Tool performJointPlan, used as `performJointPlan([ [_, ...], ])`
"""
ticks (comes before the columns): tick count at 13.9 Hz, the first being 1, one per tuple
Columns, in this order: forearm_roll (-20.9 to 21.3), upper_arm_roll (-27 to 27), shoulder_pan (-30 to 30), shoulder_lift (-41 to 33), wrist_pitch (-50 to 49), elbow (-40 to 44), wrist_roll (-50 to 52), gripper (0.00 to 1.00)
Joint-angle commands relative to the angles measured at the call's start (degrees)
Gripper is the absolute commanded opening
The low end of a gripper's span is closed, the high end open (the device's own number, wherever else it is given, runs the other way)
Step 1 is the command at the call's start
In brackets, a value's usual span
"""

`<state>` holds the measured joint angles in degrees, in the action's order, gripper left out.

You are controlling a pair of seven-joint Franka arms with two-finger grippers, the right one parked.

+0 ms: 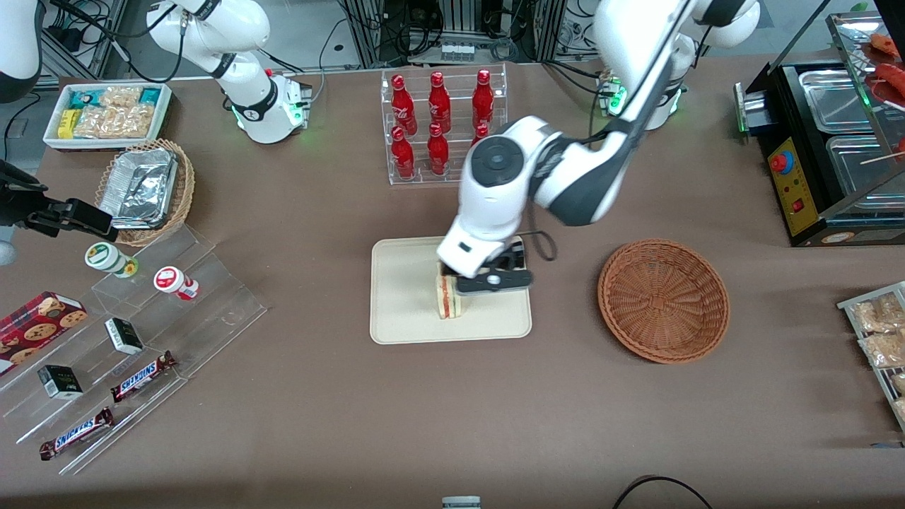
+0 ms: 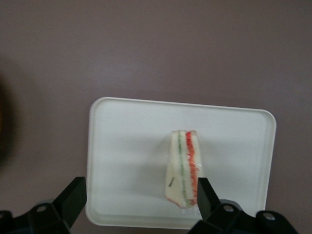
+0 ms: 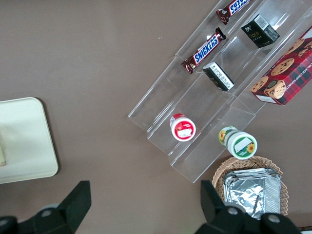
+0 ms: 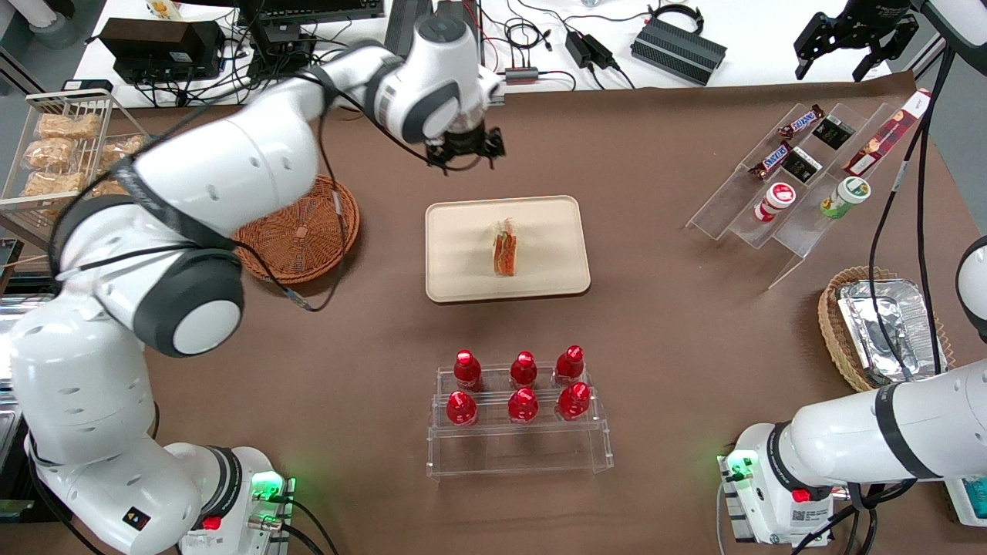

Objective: Place sandwich from basket to tray

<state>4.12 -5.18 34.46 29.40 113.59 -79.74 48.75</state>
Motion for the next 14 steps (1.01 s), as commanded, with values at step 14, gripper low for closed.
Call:
performJointPlan([
  [14, -2.7, -0.2, -22.9, -25.2, -11.8, -16.4, -22.7, 1.0],
])
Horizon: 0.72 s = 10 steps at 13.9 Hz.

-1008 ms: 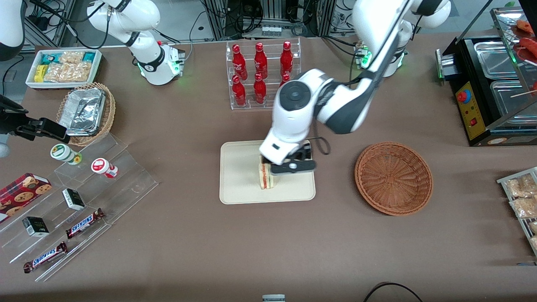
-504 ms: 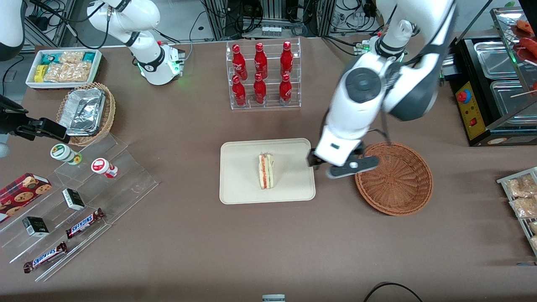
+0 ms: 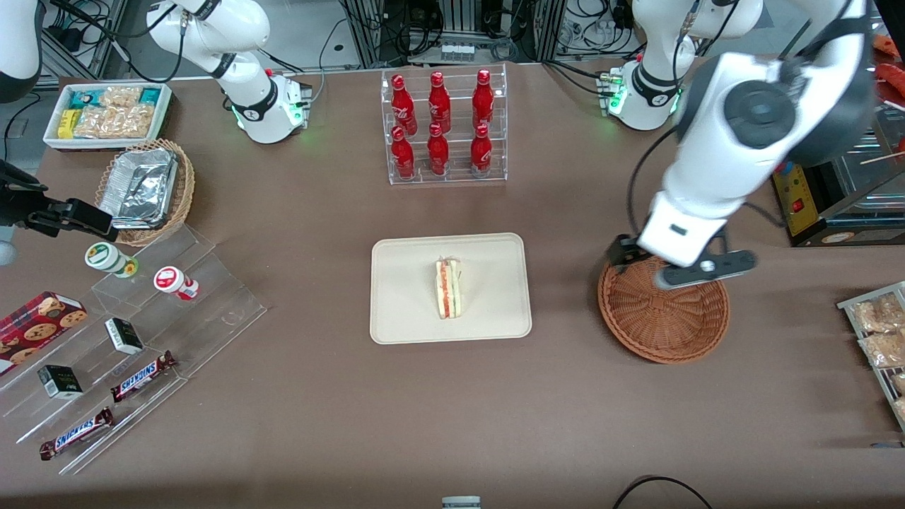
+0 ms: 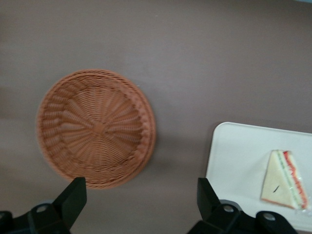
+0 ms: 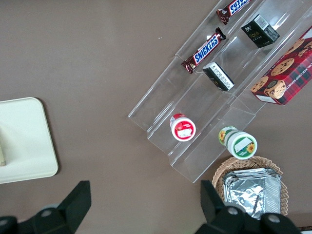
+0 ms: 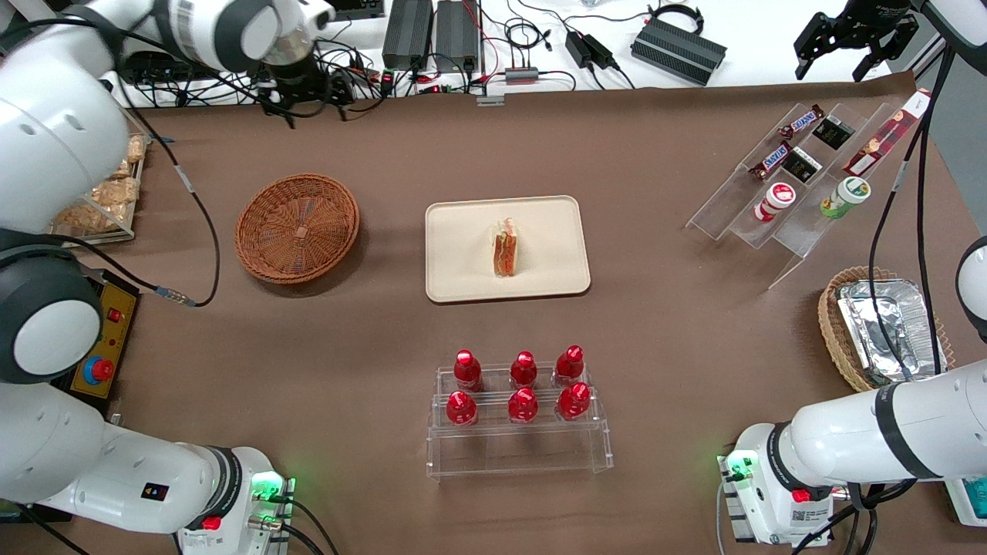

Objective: Place sandwich from basket to tray

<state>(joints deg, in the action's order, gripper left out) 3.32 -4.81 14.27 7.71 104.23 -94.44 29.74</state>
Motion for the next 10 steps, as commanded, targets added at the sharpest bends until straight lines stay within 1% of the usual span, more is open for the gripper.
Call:
performJointPlan([
  [1, -1.9, -0.5, -3.9, -4.4, -3.3, -1.7, -4.2, 1.0],
  [2, -2.0, -0.6, -6.1, -5.5, -4.5, -1.7, -4.6, 1.0],
  [3, -2.4, -0.6, -7.8, -6.4, -5.3, -1.6, -7.8, 1.0],
  [5, -3.1, -0.4, -9.5, -8.3, -9.0, -1.6, -14.2, 1.0],
  [7, -3.1, 0.0, -11.1, -10.4, -10.5, -1.9, -16.6, 1.0],
  [8, -3.1, 0.0, -12.9, -11.0, -12.6, -1.6, -19.6, 1.0],
  [10, -3.4, 0.2, -13.8, -11.9, -13.4, -1.6, -20.5, 1.0],
])
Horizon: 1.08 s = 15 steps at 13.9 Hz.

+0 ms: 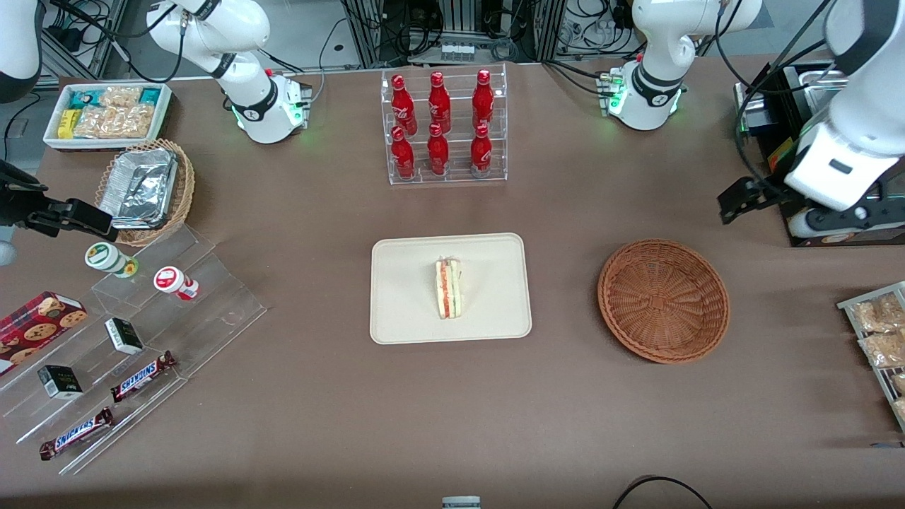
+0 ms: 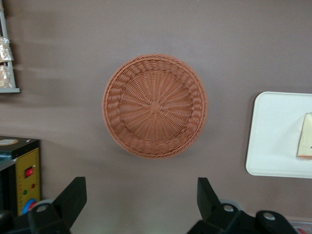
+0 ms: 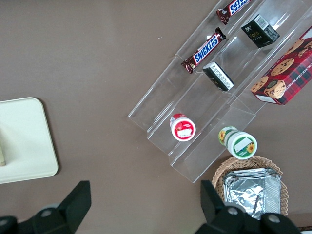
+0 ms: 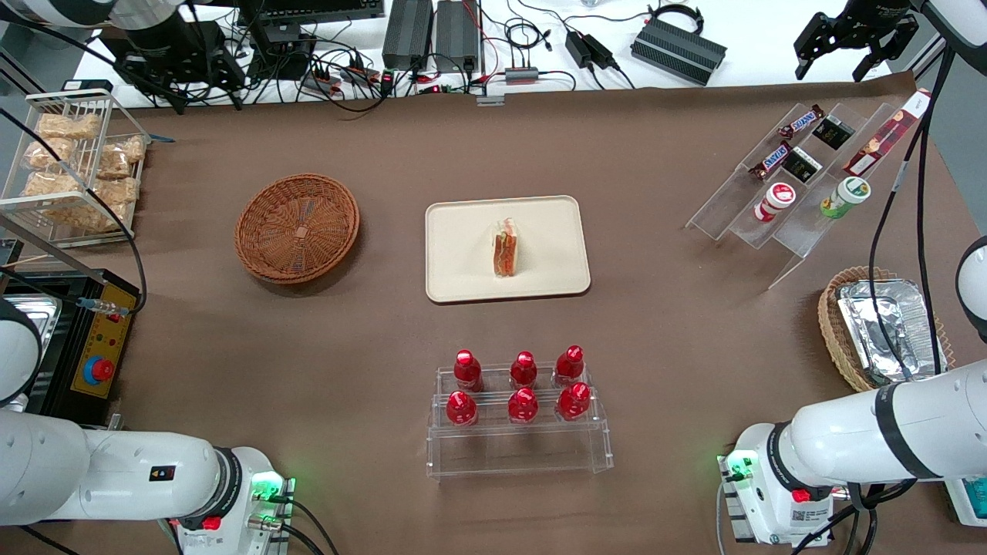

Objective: Place sandwich from basket to tray

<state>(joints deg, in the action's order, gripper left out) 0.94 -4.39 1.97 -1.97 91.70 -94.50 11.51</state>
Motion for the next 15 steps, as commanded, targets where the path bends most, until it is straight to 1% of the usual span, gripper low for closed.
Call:
performJointPlan([
  [1, -1.1, 0.0, -1.5, -2.2, -0.8, -1.4, -2.3, 1.0],
  [3, -1.2, -0.1, -1.5, -2.2, -0.7, -1.4, -2.5, 1.0],
  [6, -1.4, 0.0, -1.4, 0.1, -1.5, 1.7, -2.6, 1.0],
  [8, -1.4, 0.0, -1.5, 0.3, -1.6, 2.4, -2.6, 1.0],
  [11, -0.3, 0.1, -1.6, 0.2, -3.7, 3.5, -3.0, 1.0],
  [13, -0.3, 0.5, -1.7, 0.1, -4.0, 3.5, -7.3, 1.0],
  [15, -1.0, 2.4, -1.0, 0.2, -4.1, 3.4, -8.3, 1.0],
])
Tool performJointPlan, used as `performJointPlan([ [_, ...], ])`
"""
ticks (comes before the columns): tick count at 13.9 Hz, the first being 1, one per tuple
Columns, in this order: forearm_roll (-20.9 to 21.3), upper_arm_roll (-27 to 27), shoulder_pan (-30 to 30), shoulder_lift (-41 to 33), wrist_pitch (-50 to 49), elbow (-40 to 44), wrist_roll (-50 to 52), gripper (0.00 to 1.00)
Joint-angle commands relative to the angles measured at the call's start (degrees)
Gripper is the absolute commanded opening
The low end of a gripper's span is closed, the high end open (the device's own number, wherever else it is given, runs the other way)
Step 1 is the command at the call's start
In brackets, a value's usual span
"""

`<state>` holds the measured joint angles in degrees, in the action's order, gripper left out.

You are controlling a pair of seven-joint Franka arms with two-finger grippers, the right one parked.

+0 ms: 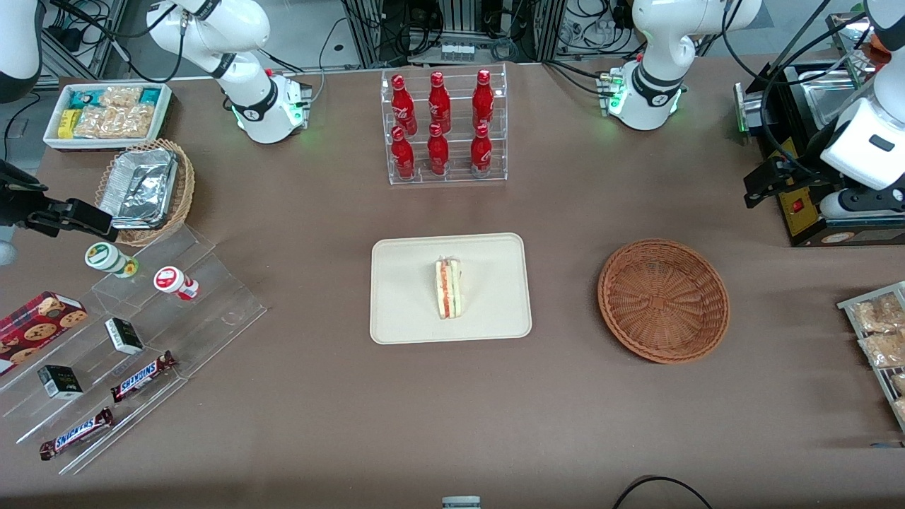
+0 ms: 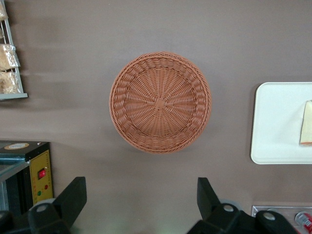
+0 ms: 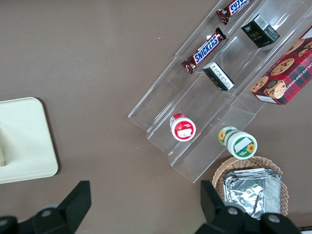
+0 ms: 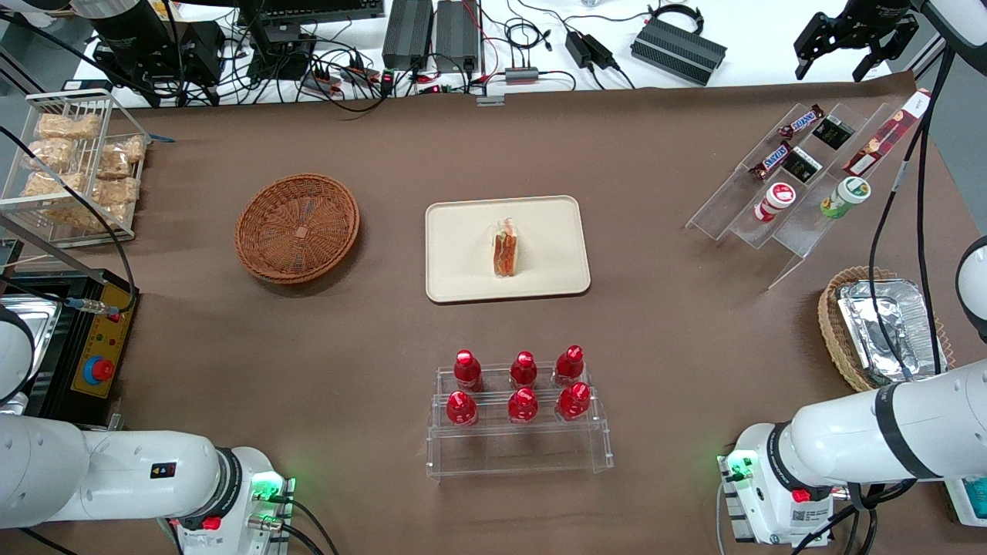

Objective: Place sandwich from basket to tray

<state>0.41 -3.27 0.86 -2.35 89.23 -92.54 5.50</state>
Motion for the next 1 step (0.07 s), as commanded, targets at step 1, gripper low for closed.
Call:
performJointPlan([
  [1, -0.3, 1.2, 0.2, 0.7, -1.6, 1.3, -2.2, 1.0],
])
